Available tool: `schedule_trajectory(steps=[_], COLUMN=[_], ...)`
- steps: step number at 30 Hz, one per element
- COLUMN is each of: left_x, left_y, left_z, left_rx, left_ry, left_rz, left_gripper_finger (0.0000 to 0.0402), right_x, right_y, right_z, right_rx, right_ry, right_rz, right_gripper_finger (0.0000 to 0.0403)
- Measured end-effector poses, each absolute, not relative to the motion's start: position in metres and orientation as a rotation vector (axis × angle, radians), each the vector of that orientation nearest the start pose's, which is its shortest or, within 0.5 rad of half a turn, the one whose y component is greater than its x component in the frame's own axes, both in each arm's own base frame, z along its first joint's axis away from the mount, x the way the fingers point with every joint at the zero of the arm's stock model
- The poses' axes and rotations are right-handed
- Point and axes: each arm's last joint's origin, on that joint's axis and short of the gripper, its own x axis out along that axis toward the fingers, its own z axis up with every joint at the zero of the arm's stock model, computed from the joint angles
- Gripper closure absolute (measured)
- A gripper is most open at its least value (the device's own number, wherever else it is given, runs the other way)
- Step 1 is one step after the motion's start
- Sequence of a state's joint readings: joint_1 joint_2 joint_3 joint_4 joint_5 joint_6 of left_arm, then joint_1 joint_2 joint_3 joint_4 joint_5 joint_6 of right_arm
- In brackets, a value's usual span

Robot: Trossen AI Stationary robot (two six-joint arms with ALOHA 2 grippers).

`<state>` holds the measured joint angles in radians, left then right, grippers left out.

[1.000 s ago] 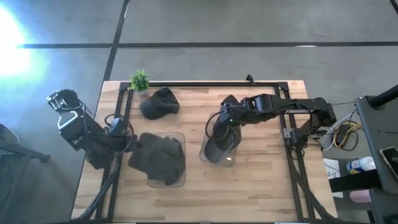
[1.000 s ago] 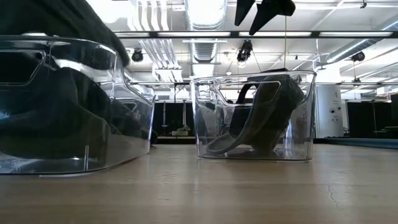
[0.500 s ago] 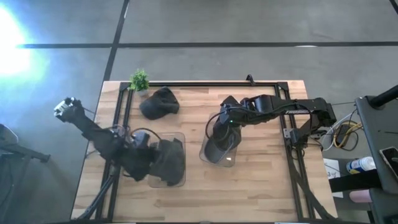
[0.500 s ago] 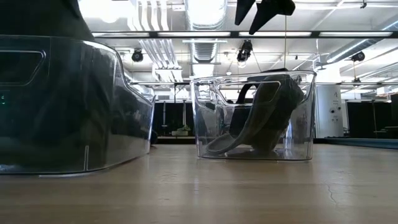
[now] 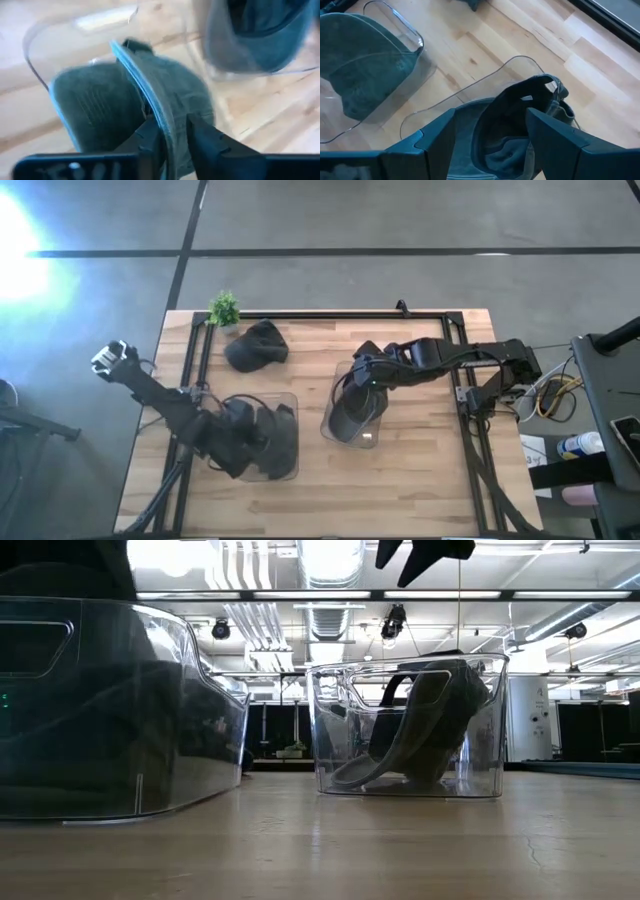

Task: Pick & Place hat
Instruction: Put the gray cap into the left transparent bin, then put the black cap into the right transparent bin

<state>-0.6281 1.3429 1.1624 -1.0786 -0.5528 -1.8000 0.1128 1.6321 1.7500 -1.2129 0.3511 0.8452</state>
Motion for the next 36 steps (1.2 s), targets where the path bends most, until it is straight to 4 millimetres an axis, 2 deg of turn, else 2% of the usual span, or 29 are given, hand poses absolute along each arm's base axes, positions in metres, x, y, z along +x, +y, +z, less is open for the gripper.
schedule_trajectory(steps=[4,9,13,16,20,23,27,32,36], left_x=[0.194,0.184,0.173,0.169,0.177,0.193,0.220,0.239,0.248], left_y=[-0.122,-0.117,-0.102,-0.082,-0.044,-0.012,0.031,0.078,0.098], left_z=[0.312,0.330,0.364,0.372,0.363,0.353,0.332,0.303,0.283], left_rx=[-0.942,-0.970,-0.938,-0.842,-0.699,-0.551,-0.436,-0.332,-0.049], left_ry=[0.731,0.733,0.492,0.391,0.425,0.588,0.868,1.116,1.284], left_rz=[0.759,0.687,0.662,0.737,0.936,0.972,0.777,0.573,0.384], left_gripper_finger=[0.0271,0.0226,0.0219,0.0218,0.0218,0.0218,0.0218,0.0218,0.0218], right_x=[0.318,0.323,0.325,0.326,0.327,0.326,0.326,0.326,0.326], right_y=[0.026,0.027,0.026,0.024,0.024,0.024,0.024,0.024,0.024], right_z=[0.372,0.375,0.376,0.374,0.374,0.374,0.374,0.374,0.374], right_rx=[0.509,0.513,0.507,0.507,0.507,0.508,0.509,0.528,0.541], right_ry=[0.884,0.844,0.842,0.846,0.846,0.849,0.853,0.851,0.849], right_rz=[-0.601,-0.538,-0.517,-0.520,-0.521,-0.520,-0.520,-0.526,-0.532], right_gripper_finger=[0.0170,0.0170,0.0170,0.0170,0.0170,0.0170,0.0170,0.0170,0.0170])
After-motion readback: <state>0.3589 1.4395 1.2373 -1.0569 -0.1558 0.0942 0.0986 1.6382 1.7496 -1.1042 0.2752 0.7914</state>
